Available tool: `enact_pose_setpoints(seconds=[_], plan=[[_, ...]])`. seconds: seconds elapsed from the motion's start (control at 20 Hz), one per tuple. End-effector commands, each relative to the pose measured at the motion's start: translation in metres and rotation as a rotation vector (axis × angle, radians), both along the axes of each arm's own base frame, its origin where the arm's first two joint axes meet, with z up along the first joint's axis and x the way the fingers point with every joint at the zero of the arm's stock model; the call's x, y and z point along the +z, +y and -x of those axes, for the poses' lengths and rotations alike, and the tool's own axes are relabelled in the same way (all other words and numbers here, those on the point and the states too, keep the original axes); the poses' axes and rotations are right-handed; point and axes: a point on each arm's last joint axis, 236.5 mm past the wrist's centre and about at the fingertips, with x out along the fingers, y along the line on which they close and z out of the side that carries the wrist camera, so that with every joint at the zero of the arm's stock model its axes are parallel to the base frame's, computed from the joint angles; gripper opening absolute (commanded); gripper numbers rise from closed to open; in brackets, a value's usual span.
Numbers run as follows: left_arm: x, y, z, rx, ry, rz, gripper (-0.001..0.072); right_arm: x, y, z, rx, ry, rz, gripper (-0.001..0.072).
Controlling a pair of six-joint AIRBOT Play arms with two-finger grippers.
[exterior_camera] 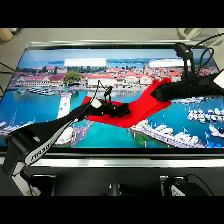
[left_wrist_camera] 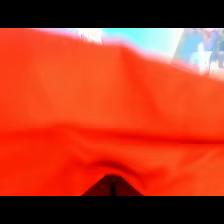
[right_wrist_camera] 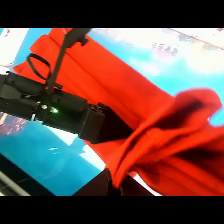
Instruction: Fold the shirts.
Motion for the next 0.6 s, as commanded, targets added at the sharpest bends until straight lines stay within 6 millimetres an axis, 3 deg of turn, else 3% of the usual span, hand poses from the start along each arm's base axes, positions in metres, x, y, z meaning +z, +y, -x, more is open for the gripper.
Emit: enact_pose_setpoints(seconds=[0.0, 0.1, 0.25, 0.4, 0.55], plan=[[0.023, 0.04, -0.027, -0.021, -0.128, -0.065, 0.0025, 0.0, -0.004, -0.025, -0.057, -0.056, -0.003, 0.0021], [0.06, 0.112, -0.061, 0.017, -0.232, -0.168, 0.0025, -0.013, 0.017, -0.049, -0.042, -0.039, -0.112, 0.002], [0.146, 0.244, -0.101, 0.202, -0.395, -0.295, 0.0025, -0.024, 0.085, -0.083, 0.017, -0.047, -0.343, 0.0019], [0.234, 0.345, -0.091, 0.381, -0.519, -0.333, 0.0026, -0.057, 0.164, -0.09, 0.067, -0.003, -0.414, 0.002], [0.297, 0.39, -0.056, 0.471, -0.612, -0.35, 0.0026, -0.115, 0.235, -0.072, 0.146, 0.132, -0.429, 0.0021]])
